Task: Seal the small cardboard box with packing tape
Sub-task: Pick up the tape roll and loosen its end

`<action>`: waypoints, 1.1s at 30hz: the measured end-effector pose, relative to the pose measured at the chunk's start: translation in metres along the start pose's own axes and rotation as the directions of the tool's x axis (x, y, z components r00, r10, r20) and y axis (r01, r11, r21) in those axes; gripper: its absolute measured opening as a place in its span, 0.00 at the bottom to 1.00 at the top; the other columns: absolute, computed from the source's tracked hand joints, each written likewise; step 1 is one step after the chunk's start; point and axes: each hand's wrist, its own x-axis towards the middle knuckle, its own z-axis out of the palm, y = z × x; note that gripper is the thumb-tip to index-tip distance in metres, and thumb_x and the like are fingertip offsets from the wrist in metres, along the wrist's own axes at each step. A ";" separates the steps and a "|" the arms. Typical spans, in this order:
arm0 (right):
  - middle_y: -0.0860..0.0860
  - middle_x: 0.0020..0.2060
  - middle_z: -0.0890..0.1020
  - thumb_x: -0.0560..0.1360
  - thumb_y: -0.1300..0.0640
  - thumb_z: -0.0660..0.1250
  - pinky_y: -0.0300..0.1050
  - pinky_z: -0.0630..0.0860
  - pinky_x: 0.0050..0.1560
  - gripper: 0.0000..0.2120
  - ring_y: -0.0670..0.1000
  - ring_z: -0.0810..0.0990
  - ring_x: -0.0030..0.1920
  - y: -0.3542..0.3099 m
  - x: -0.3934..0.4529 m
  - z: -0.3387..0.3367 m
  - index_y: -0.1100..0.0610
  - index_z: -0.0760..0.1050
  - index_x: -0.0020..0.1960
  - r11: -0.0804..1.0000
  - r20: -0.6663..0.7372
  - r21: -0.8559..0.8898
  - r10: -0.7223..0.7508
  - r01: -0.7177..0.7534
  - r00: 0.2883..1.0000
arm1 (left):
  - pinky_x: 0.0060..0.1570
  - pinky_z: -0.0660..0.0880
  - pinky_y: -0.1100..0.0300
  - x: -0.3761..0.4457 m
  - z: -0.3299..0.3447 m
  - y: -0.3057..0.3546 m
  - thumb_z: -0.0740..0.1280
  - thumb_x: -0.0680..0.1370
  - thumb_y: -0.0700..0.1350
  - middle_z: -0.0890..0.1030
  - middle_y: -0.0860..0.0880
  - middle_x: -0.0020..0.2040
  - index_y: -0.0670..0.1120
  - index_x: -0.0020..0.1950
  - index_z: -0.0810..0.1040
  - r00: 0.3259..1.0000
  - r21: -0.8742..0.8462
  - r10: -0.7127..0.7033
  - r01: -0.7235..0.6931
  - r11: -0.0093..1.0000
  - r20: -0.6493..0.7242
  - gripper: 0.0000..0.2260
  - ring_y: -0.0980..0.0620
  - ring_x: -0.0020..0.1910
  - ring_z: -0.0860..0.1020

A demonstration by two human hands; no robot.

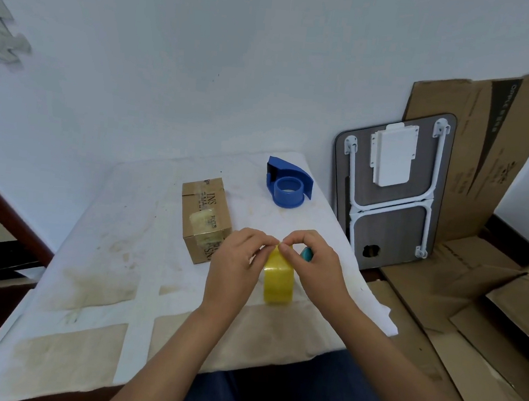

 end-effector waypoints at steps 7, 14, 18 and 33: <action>0.38 0.45 0.77 0.76 0.55 0.69 0.22 0.70 0.46 0.07 0.31 0.74 0.49 0.003 -0.004 0.002 0.44 0.74 0.45 1.000 -0.032 -0.022 -0.023 0.022 0.999 | 0.44 0.74 0.66 -0.002 0.005 -0.001 0.71 0.76 0.41 0.80 0.47 0.54 0.44 0.49 0.85 0.999 0.066 0.008 -0.005 0.998 -0.037 0.04 0.55 0.48 0.75; 0.40 0.52 0.78 0.76 0.50 0.68 0.21 0.68 0.49 0.08 0.33 0.74 0.53 0.005 -0.006 0.001 0.43 0.75 0.54 1.000 -0.034 -0.018 0.003 -0.004 0.999 | 0.42 0.73 0.65 0.003 -0.008 0.007 0.69 0.78 0.45 0.78 0.66 0.40 0.56 0.46 0.82 0.964 -0.180 -0.229 0.250 0.951 0.132 0.05 0.58 0.42 0.76; 0.43 0.54 0.78 0.76 0.50 0.69 0.25 0.69 0.50 0.10 0.38 0.75 0.54 0.003 -0.005 0.000 0.43 0.75 0.56 0.999 -0.024 -0.047 0.000 -0.001 1.000 | 0.42 0.73 0.64 0.012 -0.009 0.010 0.70 0.77 0.45 0.83 0.58 0.44 0.55 0.46 0.84 0.843 -0.334 -0.469 0.536 0.776 0.263 0.05 0.57 0.40 0.76; 0.50 0.43 0.80 0.76 0.46 0.67 0.38 0.73 0.44 0.16 0.46 0.77 0.43 -0.003 -0.004 -0.004 0.48 0.71 0.60 0.973 0.115 -0.040 0.231 -0.228 0.966 | 0.54 0.79 0.49 0.020 -0.001 0.011 0.65 0.79 0.46 0.80 0.43 0.52 0.46 0.57 0.77 0.529 -0.375 -0.650 0.848 0.375 0.546 0.08 0.46 0.46 0.80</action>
